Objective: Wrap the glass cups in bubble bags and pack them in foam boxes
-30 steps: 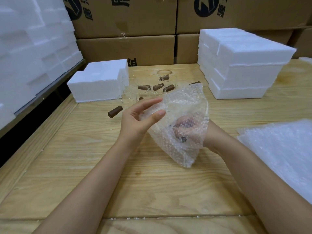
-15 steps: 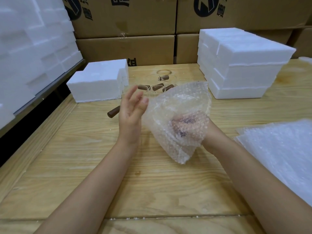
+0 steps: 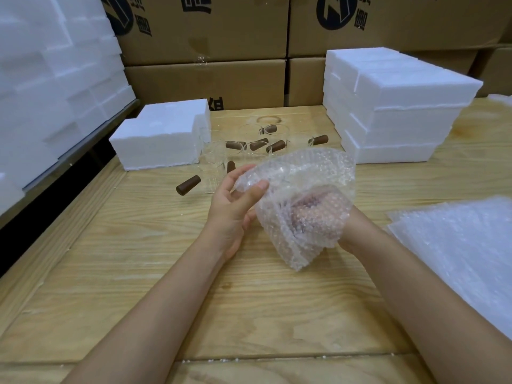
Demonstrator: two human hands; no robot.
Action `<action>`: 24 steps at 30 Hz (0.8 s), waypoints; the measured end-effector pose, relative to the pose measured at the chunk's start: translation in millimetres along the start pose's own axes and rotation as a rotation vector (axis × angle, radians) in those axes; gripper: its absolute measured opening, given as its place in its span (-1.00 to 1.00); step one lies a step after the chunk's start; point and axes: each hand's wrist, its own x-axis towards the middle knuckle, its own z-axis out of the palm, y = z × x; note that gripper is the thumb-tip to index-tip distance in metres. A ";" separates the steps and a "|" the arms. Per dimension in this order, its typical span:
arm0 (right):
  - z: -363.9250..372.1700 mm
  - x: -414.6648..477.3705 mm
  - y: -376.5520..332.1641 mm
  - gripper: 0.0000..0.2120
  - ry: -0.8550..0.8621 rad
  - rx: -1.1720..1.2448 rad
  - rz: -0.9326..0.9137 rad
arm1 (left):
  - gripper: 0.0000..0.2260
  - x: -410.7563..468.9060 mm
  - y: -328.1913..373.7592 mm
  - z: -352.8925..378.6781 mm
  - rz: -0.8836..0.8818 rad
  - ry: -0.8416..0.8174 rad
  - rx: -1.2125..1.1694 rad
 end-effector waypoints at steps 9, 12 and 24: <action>-40.6 2.0 -8.0 -0.87 0.409 0.492 -0.094 | -0.35 2.0 4.3 -5.5 -0.105 0.021 -0.101; -52.9 7.3 -0.2 -0.59 0.606 0.686 -0.140 | -0.23 0.0 5.8 -5.4 -0.105 0.037 -0.187; -20.1 20.6 14.0 -0.97 0.376 0.605 -0.176 | -0.43 1.8 2.2 -14.3 -0.128 -0.057 -0.201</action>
